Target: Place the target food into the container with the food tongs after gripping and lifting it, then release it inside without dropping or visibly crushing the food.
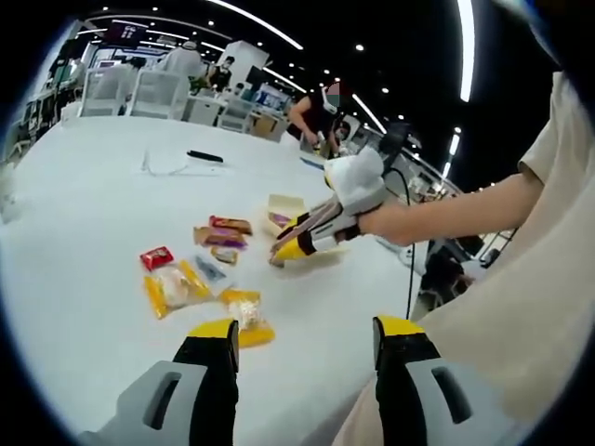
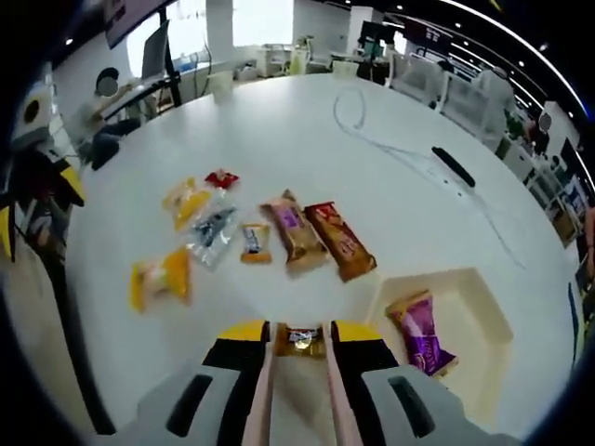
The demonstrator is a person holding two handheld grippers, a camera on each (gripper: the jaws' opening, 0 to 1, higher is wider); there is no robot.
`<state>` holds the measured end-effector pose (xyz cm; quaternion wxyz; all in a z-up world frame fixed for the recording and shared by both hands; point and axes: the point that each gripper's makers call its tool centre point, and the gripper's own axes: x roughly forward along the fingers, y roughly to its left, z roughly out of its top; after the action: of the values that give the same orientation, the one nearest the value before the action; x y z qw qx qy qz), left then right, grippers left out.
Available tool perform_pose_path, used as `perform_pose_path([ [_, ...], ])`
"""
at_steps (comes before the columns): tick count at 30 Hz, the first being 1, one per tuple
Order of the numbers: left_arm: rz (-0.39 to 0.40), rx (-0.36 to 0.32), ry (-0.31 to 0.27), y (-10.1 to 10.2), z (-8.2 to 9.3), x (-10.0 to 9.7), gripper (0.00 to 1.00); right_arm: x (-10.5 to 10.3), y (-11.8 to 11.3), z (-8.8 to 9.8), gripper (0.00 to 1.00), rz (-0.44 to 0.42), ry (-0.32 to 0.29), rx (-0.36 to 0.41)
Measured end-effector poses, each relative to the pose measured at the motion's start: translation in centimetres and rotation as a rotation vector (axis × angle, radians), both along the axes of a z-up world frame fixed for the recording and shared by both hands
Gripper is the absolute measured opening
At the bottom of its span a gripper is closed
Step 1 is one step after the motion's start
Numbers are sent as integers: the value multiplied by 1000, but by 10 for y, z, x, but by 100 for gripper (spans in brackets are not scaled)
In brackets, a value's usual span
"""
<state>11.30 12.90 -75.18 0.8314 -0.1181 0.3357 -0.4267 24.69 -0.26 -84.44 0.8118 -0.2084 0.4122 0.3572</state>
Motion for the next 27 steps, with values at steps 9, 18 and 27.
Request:
perform_pose_path([
  [9,4,0,-6,2,1,-2,58,-13,2,-2,26,-20,30,11],
  [18,-25,-4,1,-6,1,-3,58,-12,1,-1,27,-45,46,37],
  [27,-21,-5,-13,-6,5,-3,58,-10,2,6,26,-63,17,82],
])
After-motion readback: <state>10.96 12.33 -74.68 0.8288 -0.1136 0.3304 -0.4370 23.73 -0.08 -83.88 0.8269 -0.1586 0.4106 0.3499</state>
